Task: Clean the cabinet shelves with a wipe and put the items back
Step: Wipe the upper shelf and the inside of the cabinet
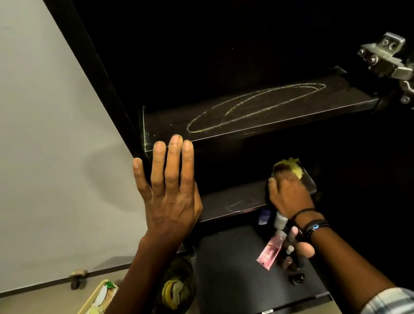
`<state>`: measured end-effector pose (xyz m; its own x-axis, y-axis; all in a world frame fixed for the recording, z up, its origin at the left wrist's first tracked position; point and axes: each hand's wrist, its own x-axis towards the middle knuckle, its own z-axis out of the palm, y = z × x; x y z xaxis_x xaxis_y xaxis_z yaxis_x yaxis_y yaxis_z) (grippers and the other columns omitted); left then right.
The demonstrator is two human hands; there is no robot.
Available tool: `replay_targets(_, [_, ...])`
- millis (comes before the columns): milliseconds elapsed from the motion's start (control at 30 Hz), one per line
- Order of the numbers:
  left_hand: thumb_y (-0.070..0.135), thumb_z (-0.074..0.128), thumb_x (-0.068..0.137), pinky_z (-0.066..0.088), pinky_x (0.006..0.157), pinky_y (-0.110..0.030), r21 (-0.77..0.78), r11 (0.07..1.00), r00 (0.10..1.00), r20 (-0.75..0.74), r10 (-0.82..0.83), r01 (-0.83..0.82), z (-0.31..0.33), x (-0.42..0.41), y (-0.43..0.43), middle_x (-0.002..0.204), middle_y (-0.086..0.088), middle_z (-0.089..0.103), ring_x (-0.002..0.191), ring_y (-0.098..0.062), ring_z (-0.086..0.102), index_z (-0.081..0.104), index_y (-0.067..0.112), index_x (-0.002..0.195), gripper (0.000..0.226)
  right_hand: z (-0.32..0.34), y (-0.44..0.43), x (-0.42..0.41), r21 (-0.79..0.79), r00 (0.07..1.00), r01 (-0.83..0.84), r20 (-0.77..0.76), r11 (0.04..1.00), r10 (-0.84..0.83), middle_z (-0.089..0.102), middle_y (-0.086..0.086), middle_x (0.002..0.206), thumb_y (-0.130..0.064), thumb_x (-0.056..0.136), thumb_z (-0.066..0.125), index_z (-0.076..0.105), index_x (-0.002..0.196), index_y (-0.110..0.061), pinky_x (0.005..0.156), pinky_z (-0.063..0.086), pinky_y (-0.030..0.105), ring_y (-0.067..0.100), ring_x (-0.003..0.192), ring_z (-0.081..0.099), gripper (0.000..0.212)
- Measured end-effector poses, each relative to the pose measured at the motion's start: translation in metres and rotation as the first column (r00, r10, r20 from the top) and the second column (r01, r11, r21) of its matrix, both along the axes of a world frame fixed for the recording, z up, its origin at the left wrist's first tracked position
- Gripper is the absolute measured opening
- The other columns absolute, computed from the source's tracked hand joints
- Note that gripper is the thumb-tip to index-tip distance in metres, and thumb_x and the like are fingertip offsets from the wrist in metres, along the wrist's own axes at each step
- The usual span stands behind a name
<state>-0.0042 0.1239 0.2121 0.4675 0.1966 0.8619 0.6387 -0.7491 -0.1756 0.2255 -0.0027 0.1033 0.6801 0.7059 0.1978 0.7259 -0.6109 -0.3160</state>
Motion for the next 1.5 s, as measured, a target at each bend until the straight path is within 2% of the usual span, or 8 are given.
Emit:
replay_targets(133, [0.012,0.067,0.073,0.008,0.116,-0.050,0.008,1.000,1.000,0.022,0.019,-0.019,-0.002,0.005,-0.001,0.147,-0.009,0.025,0.146,-0.021,0.003,0.021,0.009,0.146,0.086,-0.009,0.046,-0.092,0.105,0.949,-0.314,0.010,0.944,0.314,0.064,0.019,0.118,-0.013,0.082,0.045,0.061,0.117,0.001,0.106,0.032,0.030,0.032,0.111,0.060,0.041])
replay_targets(233, [0.012,0.069,0.070,0.000,0.118,-0.047,-0.007,0.999,0.999,0.027,0.033,-0.033,-0.003,0.006,0.001,0.157,-0.003,0.007,0.146,-0.020,-0.004,0.021,0.009,0.145,0.089,-0.017,0.069,-0.162,-0.006,0.868,-0.474,-0.170,0.881,0.466,0.051,0.009,0.136,-0.034,0.085,0.026,0.047,0.134,-0.011,0.107,0.035,0.032,0.024,0.125,0.047,0.058])
replay_targets(400, [0.015,0.066,0.074,0.003,0.117,-0.049,0.017,1.000,1.000,-0.007,0.003,-0.003,-0.005,0.000,0.004,0.157,-0.006,0.005,0.146,-0.021,-0.001,0.009,0.012,0.149,0.095,-0.010,0.041,-0.143,0.018,0.883,-0.467,-0.039,0.884,0.467,0.060,0.015,0.128,-0.030,0.092,0.028,0.053,0.130,-0.005,0.110,0.032,0.034,0.028,0.121,0.054,0.052])
replay_targets(667, [0.010,0.060,0.079,0.002,0.118,-0.047,-0.019,0.998,0.995,0.085,-0.051,0.053,-0.007,0.013,0.001,0.154,-0.007,0.008,0.146,-0.022,-0.002,0.008,0.016,0.149,0.087,-0.008,-0.041,-0.017,-0.028,0.998,0.062,0.011,0.998,-0.061,0.050,0.023,0.136,-0.034,0.091,0.019,0.046,0.133,0.004,0.114,0.030,0.042,0.035,0.131,0.043,0.063])
replay_targets(833, [0.009,0.060,0.079,0.001,0.118,-0.046,-0.041,0.994,0.988,0.120,-0.096,0.101,-0.008,0.015,-0.001,0.155,-0.005,0.006,0.146,-0.021,-0.003,0.005,0.018,0.149,0.089,-0.034,0.006,-0.120,0.060,0.974,-0.226,0.001,0.972,0.226,0.043,0.015,0.145,-0.026,0.095,0.034,0.042,0.139,-0.003,0.116,0.023,0.039,0.029,0.136,0.039,0.050])
replay_targets(1000, [0.009,0.063,0.074,-0.005,0.119,-0.042,-0.056,0.993,0.992,0.074,-0.100,0.104,-0.006,0.009,0.004,0.157,0.001,-0.013,0.146,-0.018,-0.008,-0.002,0.019,0.149,0.100,-0.041,0.039,-0.186,0.142,0.815,-0.569,-0.034,0.810,0.579,0.060,0.011,0.129,-0.017,0.098,0.034,0.058,0.126,-0.008,0.106,0.042,0.035,0.023,0.121,0.054,0.037])
replay_targets(1200, [0.006,0.057,0.081,0.003,0.119,-0.045,-0.031,0.989,0.985,0.099,-0.140,0.143,-0.007,0.008,0.003,0.158,-0.001,-0.002,0.146,-0.021,0.002,0.010,0.016,0.148,0.083,-0.006,-0.006,-0.089,0.286,0.880,-0.327,-0.254,0.901,0.400,0.060,0.005,0.126,-0.017,0.096,0.051,0.063,0.119,-0.009,0.106,0.033,0.015,-0.014,0.116,0.045,0.028])
replay_targets(1500, [0.003,0.056,0.081,0.006,0.118,-0.047,-0.067,0.983,0.978,0.128,-0.162,0.172,-0.008,0.010,0.000,0.158,0.000,-0.003,0.146,-0.021,0.002,0.020,0.016,0.141,0.071,0.008,-0.067,-0.010,-0.070,0.984,-0.156,-0.098,0.985,0.149,0.061,0.020,0.125,0.022,0.074,0.058,0.063,0.117,0.002,0.104,0.006,-0.002,0.039,0.119,0.055,0.048])
